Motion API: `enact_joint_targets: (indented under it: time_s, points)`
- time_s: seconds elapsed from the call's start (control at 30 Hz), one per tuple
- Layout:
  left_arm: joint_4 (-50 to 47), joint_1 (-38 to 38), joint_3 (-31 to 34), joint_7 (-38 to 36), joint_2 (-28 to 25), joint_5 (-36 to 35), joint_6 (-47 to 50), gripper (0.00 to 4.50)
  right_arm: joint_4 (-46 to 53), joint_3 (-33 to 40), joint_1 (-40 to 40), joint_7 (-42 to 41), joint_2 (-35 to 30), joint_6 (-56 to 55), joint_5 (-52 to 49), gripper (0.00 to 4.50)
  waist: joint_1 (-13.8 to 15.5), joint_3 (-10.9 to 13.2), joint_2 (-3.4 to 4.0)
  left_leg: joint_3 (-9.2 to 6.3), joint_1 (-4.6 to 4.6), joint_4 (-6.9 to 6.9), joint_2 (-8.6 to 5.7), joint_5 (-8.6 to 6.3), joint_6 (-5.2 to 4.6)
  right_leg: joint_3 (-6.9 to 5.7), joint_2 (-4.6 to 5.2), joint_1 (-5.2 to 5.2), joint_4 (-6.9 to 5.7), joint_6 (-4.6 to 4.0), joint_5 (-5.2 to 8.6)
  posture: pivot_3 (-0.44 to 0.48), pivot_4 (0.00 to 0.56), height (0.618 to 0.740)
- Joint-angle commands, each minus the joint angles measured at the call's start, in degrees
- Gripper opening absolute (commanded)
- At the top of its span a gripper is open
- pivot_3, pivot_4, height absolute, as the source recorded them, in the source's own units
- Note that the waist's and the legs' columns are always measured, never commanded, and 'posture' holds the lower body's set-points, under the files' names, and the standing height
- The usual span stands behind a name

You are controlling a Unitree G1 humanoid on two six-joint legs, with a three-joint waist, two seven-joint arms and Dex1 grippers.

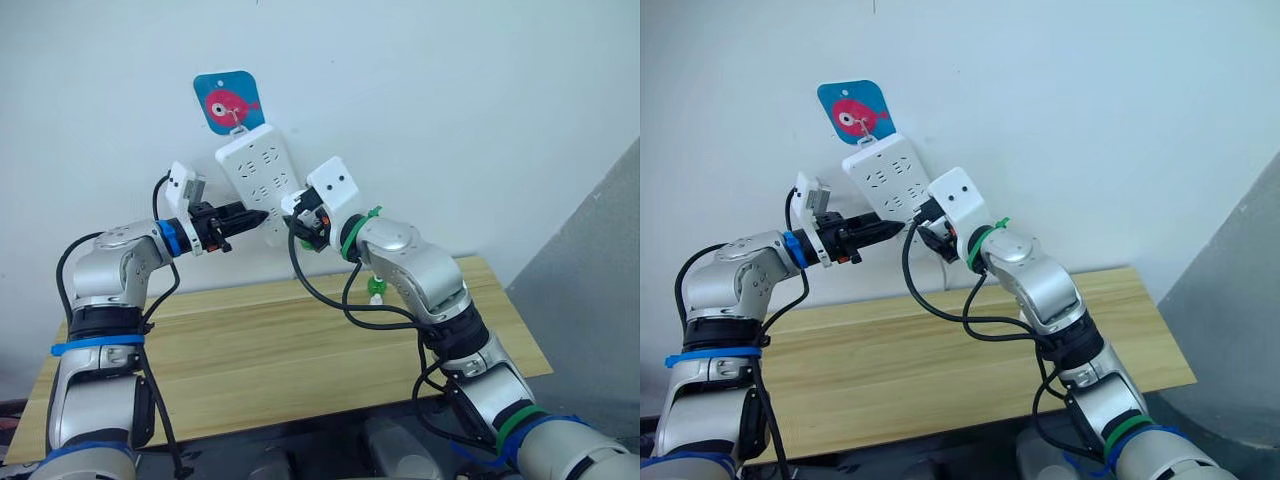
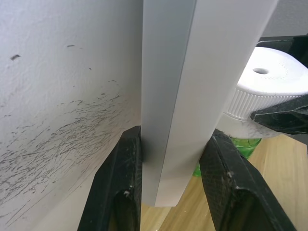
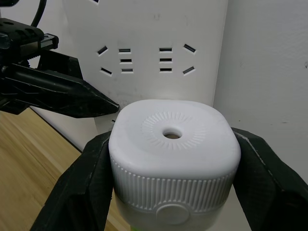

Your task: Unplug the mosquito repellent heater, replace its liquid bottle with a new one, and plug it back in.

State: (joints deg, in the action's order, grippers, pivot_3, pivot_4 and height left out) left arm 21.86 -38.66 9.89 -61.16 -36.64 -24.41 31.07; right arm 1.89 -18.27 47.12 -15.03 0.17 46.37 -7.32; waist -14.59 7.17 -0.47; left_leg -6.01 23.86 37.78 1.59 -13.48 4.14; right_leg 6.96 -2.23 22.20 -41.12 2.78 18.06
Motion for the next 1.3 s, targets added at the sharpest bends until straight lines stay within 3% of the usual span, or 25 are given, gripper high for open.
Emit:
enact_joint_targets:
  time_s: [0.03,0.57,0.7,0.73,0.97,1.27,1.3]
  points:
    - [-5.1,-1.3,-0.3,-2.4,1.5,-3.7,1.2,1.29,-1.9,-0.3,1.6,0.8,1.8,-4.7,2.0,3.02,0.0,0.0,0.0,-0.01,0.0,0.0,0.01,0.01,0.0,0.0,-0.01,0.0,0.0,-0.01,-0.01,-0.21,0.083,0.74]
    - [-6.1,-0.8,0.8,-1.3,1.6,-3.3,1.7,1.29,-4.9,1.5,1.4,-0.9,3.6,-7.6,1.8,3.02,-0.6,0.0,0.01,-0.09,-0.07,-0.03,0.08,0.15,-0.02,-0.04,-0.14,0.0,-0.08,0.0,0.0,-0.198,0.084,0.74]
    - [-4.7,-0.9,0.7,-0.7,1.7,-1.4,-1.7,1.29,-2.8,2.4,0.8,-1.2,3.6,-5.5,1.1,4.32,0.1,0.0,0.0,-0.13,-0.04,-0.12,0.05,0.22,0.1,-0.07,-0.11,0.0,-0.05,-0.01,0.0,-0.202,0.086,0.74]
    - [-4.0,-1.2,0.9,-0.1,1.8,-1.1,-2.4,1.29,-1.9,2.3,0.5,-1.4,3.4,-4.6,1.2,4.5,0.3,0.0,0.0,-0.14,-0.02,-0.21,0.06,0.22,0.11,-0.1,-0.11,0.0,0.05,-0.05,-0.03,-0.21,0.089,0.74]
    - [0.4,-2.8,0.4,2.0,1.6,1.3,-8.2,1.29,8.9,2.5,-3.2,-2.7,-0.7,3.5,0.3,4.5,0.6,0.0,-0.01,-0.15,0.05,-0.81,-0.05,0.3,0.24,-0.16,0.45,0.08,0.33,-0.2,0.08,-0.222,0.095,0.74]
    - [6.5,-4.9,0.3,1.2,-0.1,3.0,-14.5,1.29,29.4,3.0,-11.2,-7.8,-10.4,16.2,-5.8,4.5,0.5,0.0,-0.02,-0.21,-0.05,-0.8,-0.2,0.53,0.44,-0.23,0.23,0.01,0.25,0.09,0.23,-0.225,0.094,0.74]
    - [7.2,-5.0,0.2,1.2,-0.4,3.4,-15.4,1.64,30.1,3.1,-11.5,-8.0,-10.8,16.7,-6.3,4.5,0.5,0.0,-0.02,-0.21,-0.05,-0.8,-0.19,0.53,0.44,-0.23,0.2,0.02,0.24,0.08,0.23,-0.225,0.093,0.74]
